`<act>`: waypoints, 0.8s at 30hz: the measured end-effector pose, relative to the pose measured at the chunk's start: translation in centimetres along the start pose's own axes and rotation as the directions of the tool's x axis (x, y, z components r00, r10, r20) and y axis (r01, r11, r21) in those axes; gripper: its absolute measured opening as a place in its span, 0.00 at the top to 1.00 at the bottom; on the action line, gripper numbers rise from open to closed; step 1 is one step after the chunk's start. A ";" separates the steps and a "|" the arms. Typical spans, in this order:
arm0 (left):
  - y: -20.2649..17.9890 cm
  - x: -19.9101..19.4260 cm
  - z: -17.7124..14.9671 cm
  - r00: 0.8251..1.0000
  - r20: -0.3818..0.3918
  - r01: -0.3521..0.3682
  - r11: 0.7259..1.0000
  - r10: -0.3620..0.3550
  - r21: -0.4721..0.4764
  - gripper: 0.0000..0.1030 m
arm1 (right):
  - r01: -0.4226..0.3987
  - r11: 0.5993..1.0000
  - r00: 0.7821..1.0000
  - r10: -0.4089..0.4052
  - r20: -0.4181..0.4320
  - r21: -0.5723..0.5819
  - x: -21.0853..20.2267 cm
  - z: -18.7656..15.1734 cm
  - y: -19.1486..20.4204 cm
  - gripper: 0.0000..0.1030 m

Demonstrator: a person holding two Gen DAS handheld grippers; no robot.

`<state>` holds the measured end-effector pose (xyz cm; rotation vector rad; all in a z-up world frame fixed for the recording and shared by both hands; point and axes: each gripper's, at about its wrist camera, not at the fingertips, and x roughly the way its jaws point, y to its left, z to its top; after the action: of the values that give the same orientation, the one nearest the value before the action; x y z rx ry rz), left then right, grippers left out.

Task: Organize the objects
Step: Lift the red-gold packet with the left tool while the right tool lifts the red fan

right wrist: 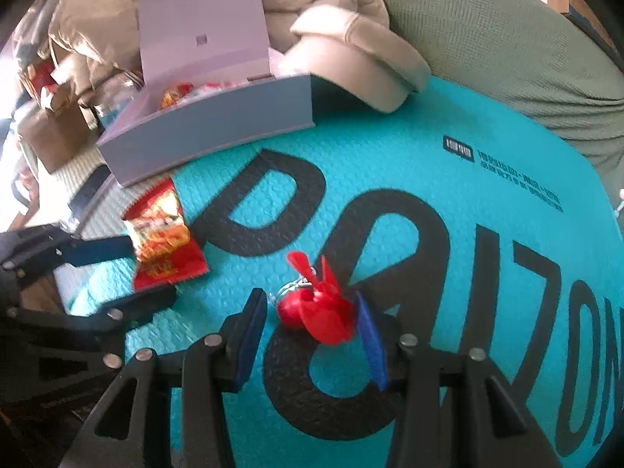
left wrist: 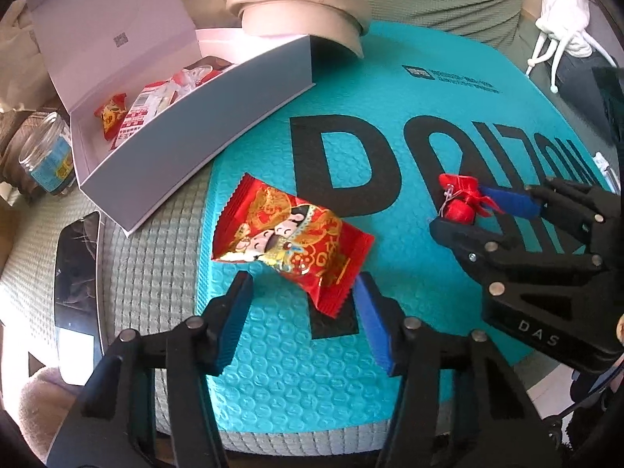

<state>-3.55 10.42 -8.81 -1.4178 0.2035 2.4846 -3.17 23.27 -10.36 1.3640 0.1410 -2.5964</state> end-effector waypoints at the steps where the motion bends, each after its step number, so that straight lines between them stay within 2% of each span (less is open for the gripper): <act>1: 0.1 0.1 0.1 1.000 0.001 0.005 1.000 -0.005 -0.008 0.51 | -0.002 1.000 1.000 0.002 0.002 0.004 0.0 -0.1 -0.1 0.54; 3: 0.5 0.1 0.1 1.000 0.009 0.011 1.000 -0.010 -0.026 0.56 | -0.008 1.000 1.000 0.008 0.003 0.010 0.0 -0.2 -0.2 0.54; 4: 0.7 0.0 0.0 1.000 0.014 0.008 0.999 -0.008 -0.037 0.63 | -0.008 1.000 1.000 0.008 0.003 0.011 -0.1 -0.2 -0.2 0.55; 5: 0.9 -0.1 0.0 1.000 0.017 0.004 0.999 -0.004 -0.049 0.67 | -0.006 1.000 1.000 0.006 0.001 0.008 -0.1 -0.3 -0.2 0.60; 7: 1.5 -0.2 0.0 1.000 0.016 0.007 0.997 -0.006 -0.082 0.77 | -0.008 1.000 1.000 0.008 0.000 0.001 -0.2 -0.3 -0.1 0.62; 11: 2.7 -0.4 0.0 0.997 0.028 0.074 0.988 -0.071 -0.134 0.77 | -0.017 1.000 1.000 0.017 -0.002 0.003 -0.2 -0.4 0.0 0.62; 14: 3.7 -0.5 0.0 0.991 0.032 0.132 0.972 -0.128 -0.195 0.76 | -0.026 1.000 1.000 0.026 -0.007 0.006 -0.2 -0.3 0.0 0.62; 15: 4.1 -0.6 0.1 0.989 0.036 0.146 0.964 -0.141 -0.222 0.75 | -0.030 1.000 1.000 0.030 -0.008 0.008 -0.2 -0.3 0.0 0.62; 17: 4.8 -0.6 0.2 0.987 0.040 0.163 0.948 -0.158 -0.273 0.61 | -0.036 0.999 0.999 0.036 -0.012 0.016 -0.2 -0.2 -0.1 0.62; 19: 5.2 -0.6 0.4 0.986 0.054 0.169 0.933 -0.160 -0.317 0.32 | -0.044 0.999 0.999 0.044 -0.016 0.027 -0.2 -0.2 -0.3 0.62; 21: 5.5 -0.8 0.7 0.987 0.079 0.160 0.928 -0.142 -0.336 0.29 | -0.053 0.998 0.998 0.054 -0.018 0.039 -0.2 -0.2 -0.5 0.62; 24: 5.0 -0.2 1.8 0.991 0.048 0.132 0.940 -0.123 -0.315 0.29 | -0.060 0.997 0.998 0.061 -0.020 0.053 -0.3 -0.1 -0.9 0.62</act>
<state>-6.40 6.09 -7.79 -1.4592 -0.2998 2.5080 -3.17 24.22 -10.18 1.3914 0.0342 -2.5536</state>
